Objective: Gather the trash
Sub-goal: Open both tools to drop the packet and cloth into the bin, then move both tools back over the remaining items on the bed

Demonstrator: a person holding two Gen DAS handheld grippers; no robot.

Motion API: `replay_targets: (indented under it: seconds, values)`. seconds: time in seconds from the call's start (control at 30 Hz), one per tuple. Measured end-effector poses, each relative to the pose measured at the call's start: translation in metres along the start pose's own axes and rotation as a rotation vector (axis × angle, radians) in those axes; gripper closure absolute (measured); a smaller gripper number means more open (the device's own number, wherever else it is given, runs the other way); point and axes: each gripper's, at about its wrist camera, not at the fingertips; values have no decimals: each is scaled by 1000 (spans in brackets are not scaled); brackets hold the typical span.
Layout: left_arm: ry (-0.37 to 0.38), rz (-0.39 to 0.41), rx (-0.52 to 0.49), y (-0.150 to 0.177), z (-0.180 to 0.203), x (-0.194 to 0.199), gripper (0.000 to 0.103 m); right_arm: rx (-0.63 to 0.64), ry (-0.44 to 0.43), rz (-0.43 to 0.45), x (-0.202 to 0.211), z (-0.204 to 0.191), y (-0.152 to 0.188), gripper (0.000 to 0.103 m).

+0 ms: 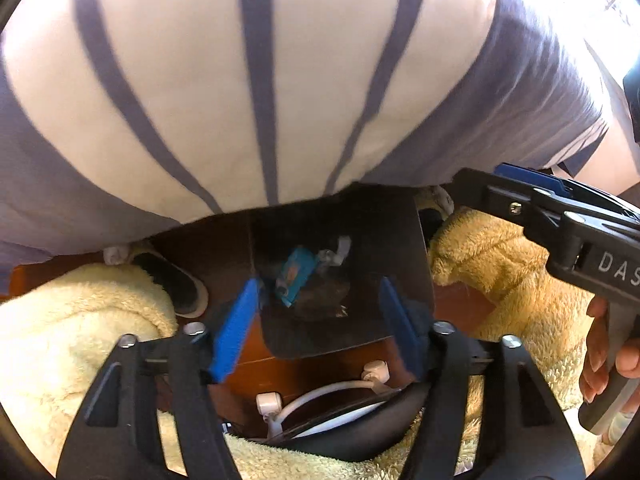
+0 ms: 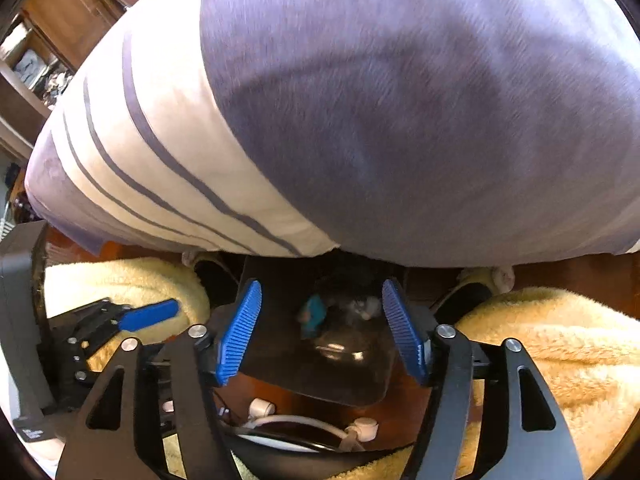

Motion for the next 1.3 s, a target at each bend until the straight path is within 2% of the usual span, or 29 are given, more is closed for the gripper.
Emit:
replay_targets:
  seconds: [0.03,0.07,0.13,0.17,0.37,0.47,0.67,0.87,1.1,1.3]
  values:
    - [-12,17,2,-2,-1,7,28,5,18,20,5,1,-2,30]
    - [-24,33,0,-3,-1,13,26,6,31,39,10,2,-3,23]
    - [-59,75,-15,-7,-2,29,20,-8,44,78,21,6,-6,18]
    - [-69,93,-19,-8,-2,36,15,-15,44,97,27,7,-7,18]
    - [-91,211,-18,-15,-2,81,8,25,84,189,57,0,-13,16]
    - [-103,265,-24,-17,0,102,8,4,62,229,75,-2,-17,12]
    - [-120,333,-33,-23,1,134,8,27,62,331,116,-8,-29,9]
    - [-150,400,-35,-37,-7,157,8,68,110,409,145,-9,-52,8]
    - [-179,456,-32,-67,-22,173,8,75,136,441,142,-5,-82,8]
    - [-192,460,-47,-102,-28,165,8,76,146,444,127,-2,-113,8]
Point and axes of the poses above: each gripper's, at about its wrist camera, not at the fingertips, and x roughly against the way its jaws point, z to its right, y to its underside, and after that the axes turned 8 degrees about z, right-handed
